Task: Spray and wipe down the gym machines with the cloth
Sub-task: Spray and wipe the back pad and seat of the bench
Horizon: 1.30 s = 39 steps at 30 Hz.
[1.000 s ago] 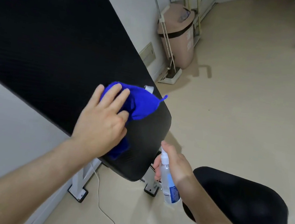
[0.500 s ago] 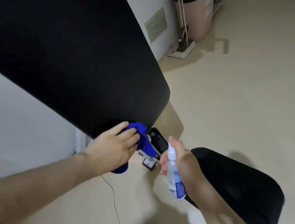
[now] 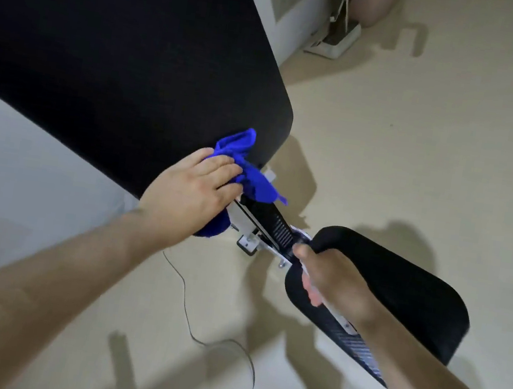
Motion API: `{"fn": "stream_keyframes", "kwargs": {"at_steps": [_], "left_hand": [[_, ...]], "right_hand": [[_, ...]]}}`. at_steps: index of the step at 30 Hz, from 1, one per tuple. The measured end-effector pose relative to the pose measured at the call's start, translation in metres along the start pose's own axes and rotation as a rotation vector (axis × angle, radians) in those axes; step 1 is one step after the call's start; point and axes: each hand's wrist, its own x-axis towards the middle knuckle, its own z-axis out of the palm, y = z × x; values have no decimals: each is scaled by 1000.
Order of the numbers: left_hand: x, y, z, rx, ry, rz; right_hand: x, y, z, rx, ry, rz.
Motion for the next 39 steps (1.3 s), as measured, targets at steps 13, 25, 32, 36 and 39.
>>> {"fn": "stream_keyframes", "kwargs": {"at_steps": [13,25,32,36,39], "left_hand": [[-2,196,110,-1915,-6,-1778],[54,305,185,-1191,-283,-1059],[148,287,204,-1140,-227,-901],[147,332,166,-1093,-69,-672],[145,372,134,-1106,-68,-520]], "right_hand": [[52,76,-35,-27,55,114],[97,79,-88,-2,73,71],[114,84,-118,-33,41,90],[105,92,-143,78,70,180],[90,100,-161,121,65,219]]}}
